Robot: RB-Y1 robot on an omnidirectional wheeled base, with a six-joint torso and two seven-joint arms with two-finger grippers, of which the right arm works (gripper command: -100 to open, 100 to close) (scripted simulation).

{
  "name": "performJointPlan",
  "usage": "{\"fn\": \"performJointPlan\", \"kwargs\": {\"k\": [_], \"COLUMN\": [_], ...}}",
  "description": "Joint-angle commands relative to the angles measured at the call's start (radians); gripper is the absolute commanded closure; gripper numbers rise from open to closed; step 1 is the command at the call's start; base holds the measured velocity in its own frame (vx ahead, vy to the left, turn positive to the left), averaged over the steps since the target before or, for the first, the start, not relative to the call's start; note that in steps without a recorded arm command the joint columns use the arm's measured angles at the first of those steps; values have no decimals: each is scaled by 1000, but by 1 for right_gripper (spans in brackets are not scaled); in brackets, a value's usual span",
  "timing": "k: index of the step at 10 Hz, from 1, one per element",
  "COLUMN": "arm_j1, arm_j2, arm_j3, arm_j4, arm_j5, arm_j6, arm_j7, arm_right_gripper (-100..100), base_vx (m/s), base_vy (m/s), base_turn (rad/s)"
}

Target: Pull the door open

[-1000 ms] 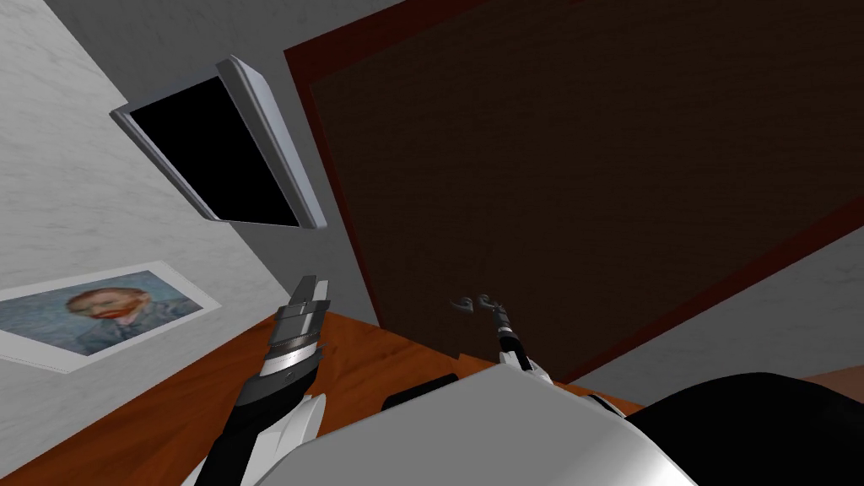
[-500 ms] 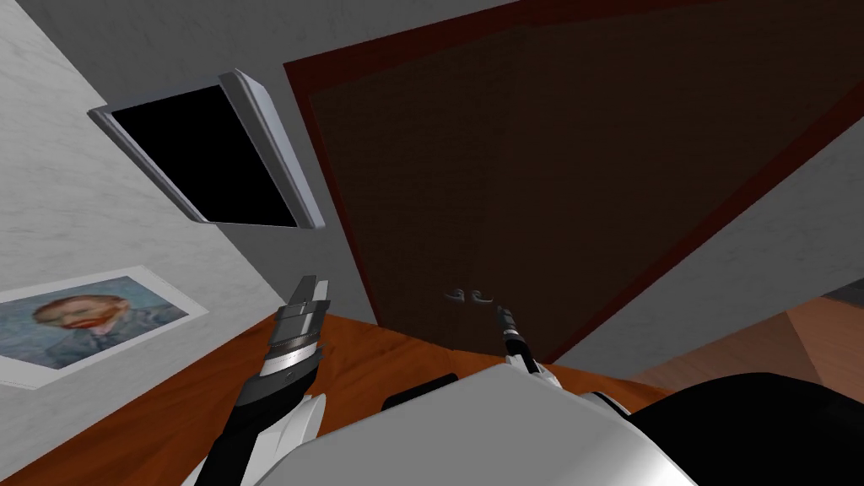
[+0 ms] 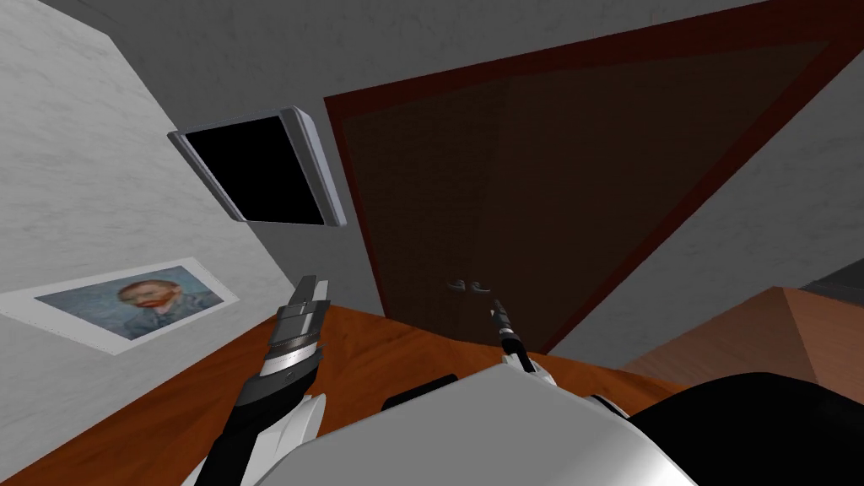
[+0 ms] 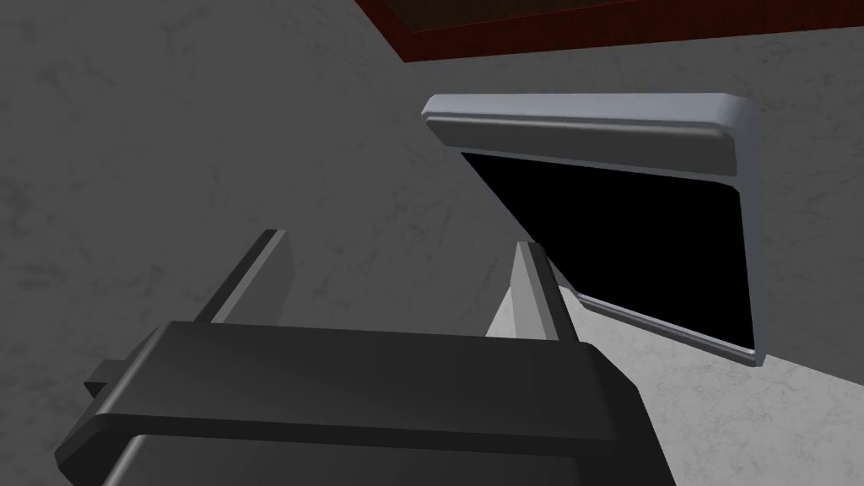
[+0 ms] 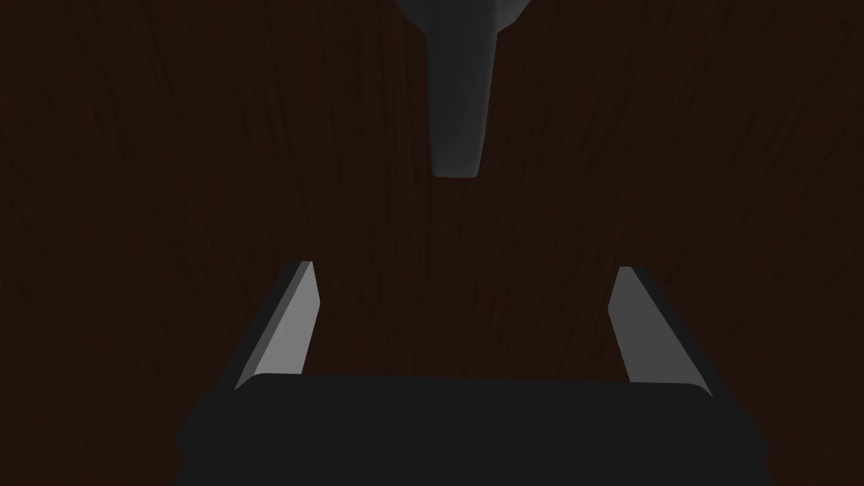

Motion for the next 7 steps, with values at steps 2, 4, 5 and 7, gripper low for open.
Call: {"fn": "performJointPlan", "kwargs": {"k": [2, 4, 5, 7], "arm_j1": [-11, 12, 12, 28], "arm_j2": [0, -23, -23, -38], "arm_j3": [6, -22, -22, -47], "arm_j4": [18, 39, 46, 53], "arm_j5": [4, -12, -12, -25], "arm_j6": [-8, -11, -11, -11], "arm_j7": [-7, -2, -2, 6], "arm_right_gripper": [-100, -100, -100, -100], "base_vx": [-86, 2, 16, 55], "base_vy": [65, -78, -57, -49], "base_turn": [4, -154, 24, -53]}}
